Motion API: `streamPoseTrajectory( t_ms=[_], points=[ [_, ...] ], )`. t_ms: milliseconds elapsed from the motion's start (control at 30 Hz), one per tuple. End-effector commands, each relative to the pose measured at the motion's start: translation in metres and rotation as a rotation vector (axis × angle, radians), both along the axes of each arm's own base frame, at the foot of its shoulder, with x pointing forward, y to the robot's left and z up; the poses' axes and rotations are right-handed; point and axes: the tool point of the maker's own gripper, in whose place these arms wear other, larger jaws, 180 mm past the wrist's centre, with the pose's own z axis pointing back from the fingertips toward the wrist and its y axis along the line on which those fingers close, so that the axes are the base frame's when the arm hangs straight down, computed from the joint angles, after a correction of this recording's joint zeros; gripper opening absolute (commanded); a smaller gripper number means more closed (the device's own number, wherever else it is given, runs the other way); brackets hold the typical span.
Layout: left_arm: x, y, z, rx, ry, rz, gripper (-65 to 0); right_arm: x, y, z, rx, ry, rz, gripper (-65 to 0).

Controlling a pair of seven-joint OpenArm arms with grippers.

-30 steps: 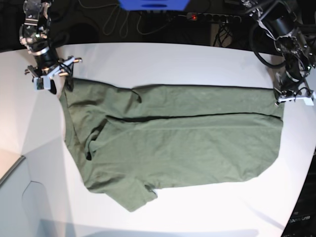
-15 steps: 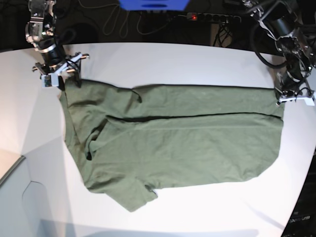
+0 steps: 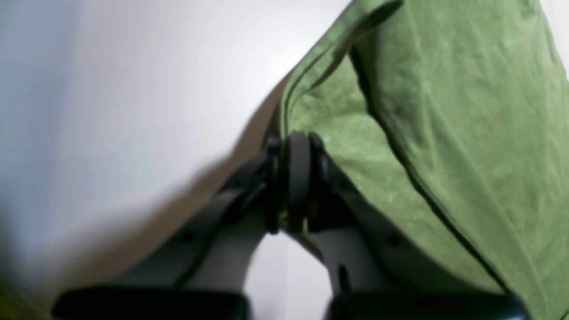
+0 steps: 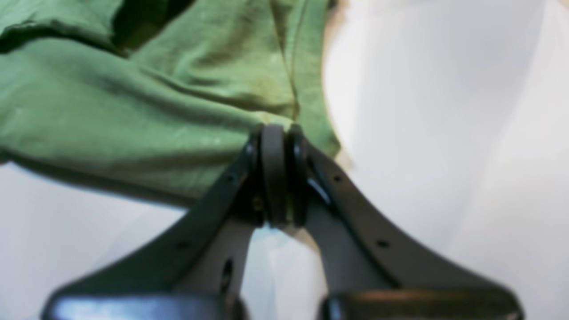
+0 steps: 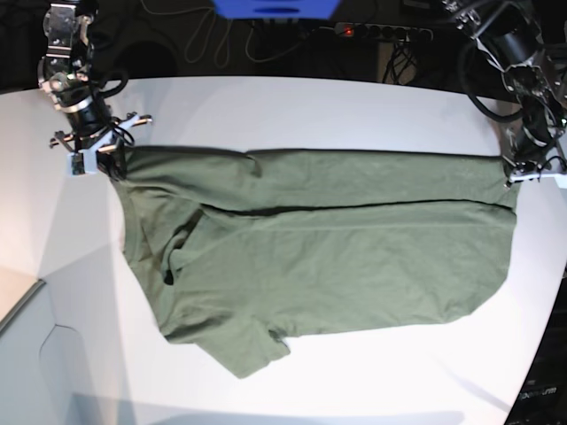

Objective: Layout the t-shirt on the table in an organized manner, then fold the t-shirt properly
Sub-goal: 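Pull the held shirt edge away from the left gripper to smooth it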

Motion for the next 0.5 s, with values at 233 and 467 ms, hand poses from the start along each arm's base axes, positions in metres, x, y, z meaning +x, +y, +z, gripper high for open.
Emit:
streamPoseTrajectory(
  t_ms=[233, 467],
  points=[
    [0.008, 0.013, 0.016, 0.042, -0.036, 0.004, -65.0, 0.033, 0.014, 0.033, 0.045, -0.111, 0.117, -65.0],
    [-0.001, 0.024, 0.017, 0.065, -0.018, 0.004, -65.0, 0.056, 0.007, 0.028, 0.039, -0.073, 0.099, -65.0]
  ],
)
